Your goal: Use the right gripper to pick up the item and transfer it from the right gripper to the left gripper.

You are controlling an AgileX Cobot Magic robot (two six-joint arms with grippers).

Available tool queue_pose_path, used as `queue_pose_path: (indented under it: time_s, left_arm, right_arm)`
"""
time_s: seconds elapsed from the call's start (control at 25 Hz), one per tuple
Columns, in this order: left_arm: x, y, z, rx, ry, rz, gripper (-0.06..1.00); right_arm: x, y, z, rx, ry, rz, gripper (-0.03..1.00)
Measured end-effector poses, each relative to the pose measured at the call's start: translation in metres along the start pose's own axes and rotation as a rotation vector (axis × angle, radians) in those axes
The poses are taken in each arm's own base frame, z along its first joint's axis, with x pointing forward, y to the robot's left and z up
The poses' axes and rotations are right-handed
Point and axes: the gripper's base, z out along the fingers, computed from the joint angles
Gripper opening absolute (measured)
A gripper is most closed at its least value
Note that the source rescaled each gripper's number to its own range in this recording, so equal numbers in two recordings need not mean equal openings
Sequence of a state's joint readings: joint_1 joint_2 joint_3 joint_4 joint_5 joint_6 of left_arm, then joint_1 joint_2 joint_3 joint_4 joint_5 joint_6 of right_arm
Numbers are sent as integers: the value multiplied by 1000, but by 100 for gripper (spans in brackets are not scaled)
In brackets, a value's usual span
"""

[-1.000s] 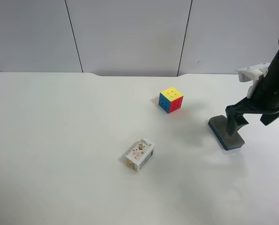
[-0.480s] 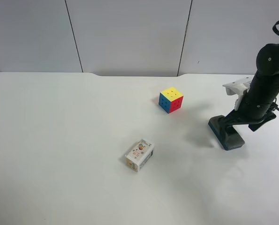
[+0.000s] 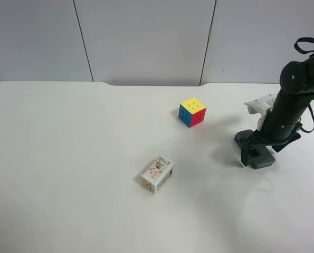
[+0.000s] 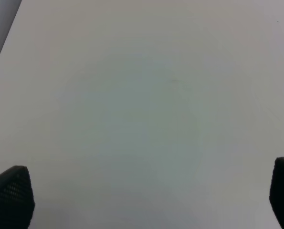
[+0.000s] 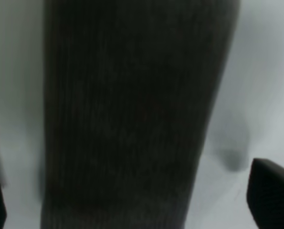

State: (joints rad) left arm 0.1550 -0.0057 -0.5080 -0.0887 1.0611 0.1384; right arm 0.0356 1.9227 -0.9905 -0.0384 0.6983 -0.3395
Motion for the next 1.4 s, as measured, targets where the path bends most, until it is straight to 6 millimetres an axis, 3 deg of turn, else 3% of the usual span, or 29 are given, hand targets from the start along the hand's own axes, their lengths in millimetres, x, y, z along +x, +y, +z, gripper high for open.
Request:
queue_pose_path:
  time_s: [0.24,0.36,0.48,0.68,1.2,1.4]
  left_arm:
    - [0,0,0,0,0,0,100]
    - [0,0,0,0,0,0,100]
    - [0,0,0,0,0,0,100]
    - [0,0,0,0,0,0,100]
    - [0,0,0,0,0,0,100]
    - [0,0,0,0,0,0,100]
  right_arm:
    - [0,0,5,-7,15,-2,97]
    - [0,0,7,-8,20,-2,72]
    - [0,0,7,-9,20,-2,38]
    - [0,0,7,-9,20,-2,1]
    - [-2,1,6,-10,-5,10,1]
    - [-2,2,-19,-7,-74,37,1]
